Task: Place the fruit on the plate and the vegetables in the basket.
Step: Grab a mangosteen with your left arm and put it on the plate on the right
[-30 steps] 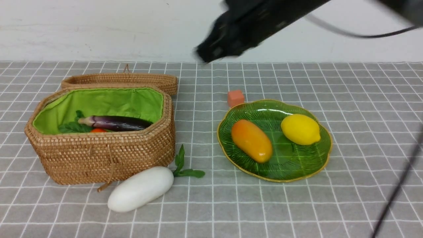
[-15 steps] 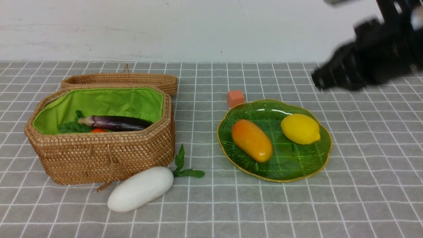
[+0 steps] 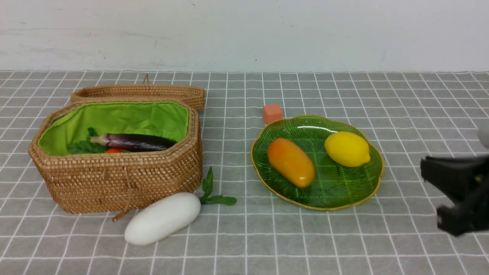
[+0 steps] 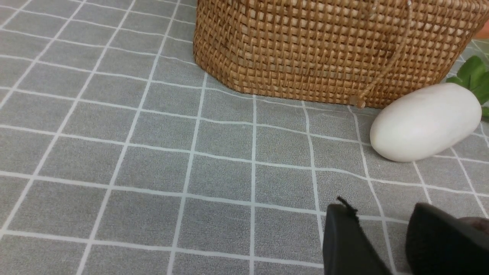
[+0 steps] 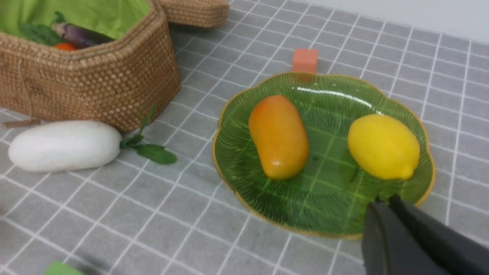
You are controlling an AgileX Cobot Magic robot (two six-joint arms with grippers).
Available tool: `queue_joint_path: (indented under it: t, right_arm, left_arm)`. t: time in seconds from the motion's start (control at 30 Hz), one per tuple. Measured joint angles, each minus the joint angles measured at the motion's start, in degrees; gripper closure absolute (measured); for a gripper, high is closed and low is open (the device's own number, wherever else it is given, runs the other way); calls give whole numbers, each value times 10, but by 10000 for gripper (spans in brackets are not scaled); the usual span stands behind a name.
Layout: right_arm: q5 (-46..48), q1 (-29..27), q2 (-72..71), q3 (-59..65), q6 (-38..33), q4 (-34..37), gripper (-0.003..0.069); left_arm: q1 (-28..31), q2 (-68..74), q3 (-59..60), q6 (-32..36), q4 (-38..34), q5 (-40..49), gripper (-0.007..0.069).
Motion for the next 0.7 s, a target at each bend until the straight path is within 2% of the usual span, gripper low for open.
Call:
queue_joint_path:
  t: [0.5, 0.7]
  right_arm:
    - [-1, 0, -17, 17, 1, 6, 643]
    - [-1, 0, -19, 17, -12, -39, 637]
  left_arm:
    - [0, 0, 0, 0, 0, 0, 386]
    - [0, 0, 0, 0, 0, 0, 386]
